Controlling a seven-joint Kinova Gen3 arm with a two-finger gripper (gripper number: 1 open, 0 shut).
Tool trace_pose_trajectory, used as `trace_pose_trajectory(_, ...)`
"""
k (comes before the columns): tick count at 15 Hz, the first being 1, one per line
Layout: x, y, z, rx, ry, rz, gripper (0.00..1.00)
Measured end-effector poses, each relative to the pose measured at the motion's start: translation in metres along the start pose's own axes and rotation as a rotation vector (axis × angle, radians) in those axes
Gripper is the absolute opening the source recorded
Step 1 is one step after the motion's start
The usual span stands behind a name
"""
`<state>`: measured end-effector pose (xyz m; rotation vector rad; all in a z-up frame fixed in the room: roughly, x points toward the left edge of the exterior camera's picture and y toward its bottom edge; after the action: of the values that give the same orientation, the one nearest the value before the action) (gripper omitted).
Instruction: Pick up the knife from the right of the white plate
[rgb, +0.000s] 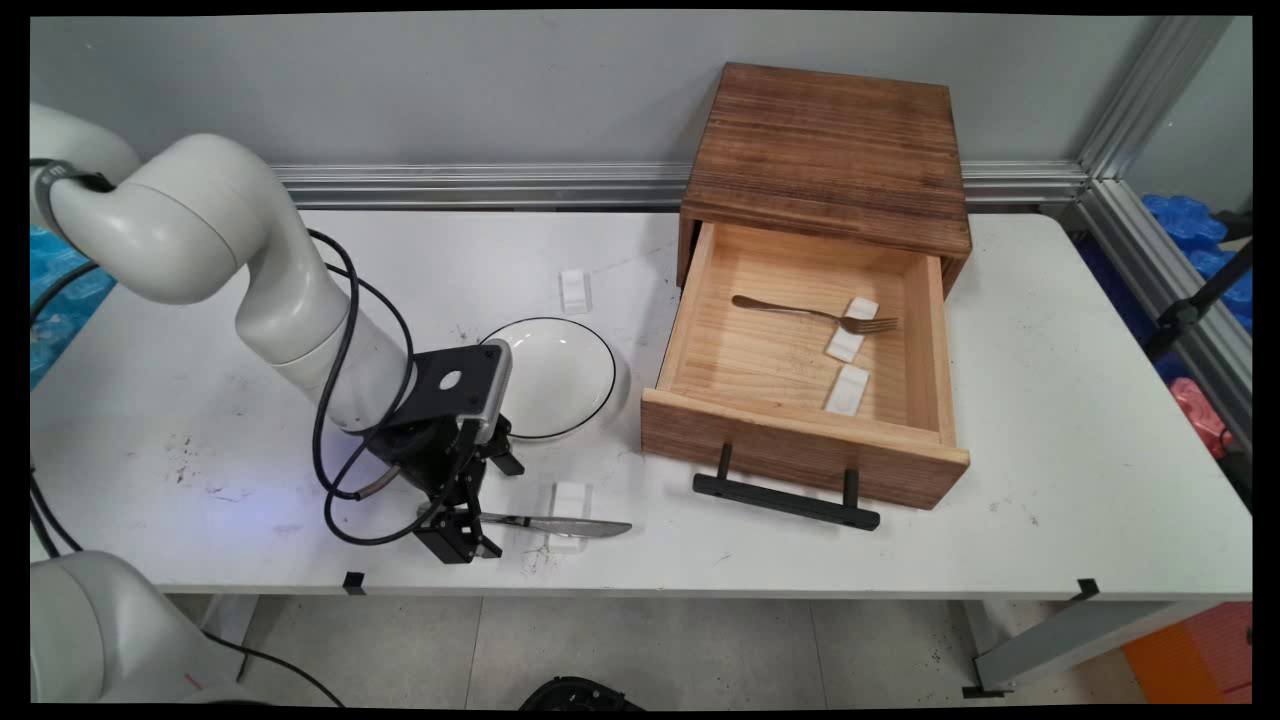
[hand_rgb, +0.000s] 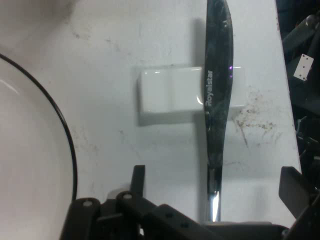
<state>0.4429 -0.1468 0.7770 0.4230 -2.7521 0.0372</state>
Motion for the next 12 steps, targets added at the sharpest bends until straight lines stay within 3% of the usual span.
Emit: trace_pose_trajectory(12,0.0003,0.0038,0.0044,0.008,0.003,0.001,1.0)
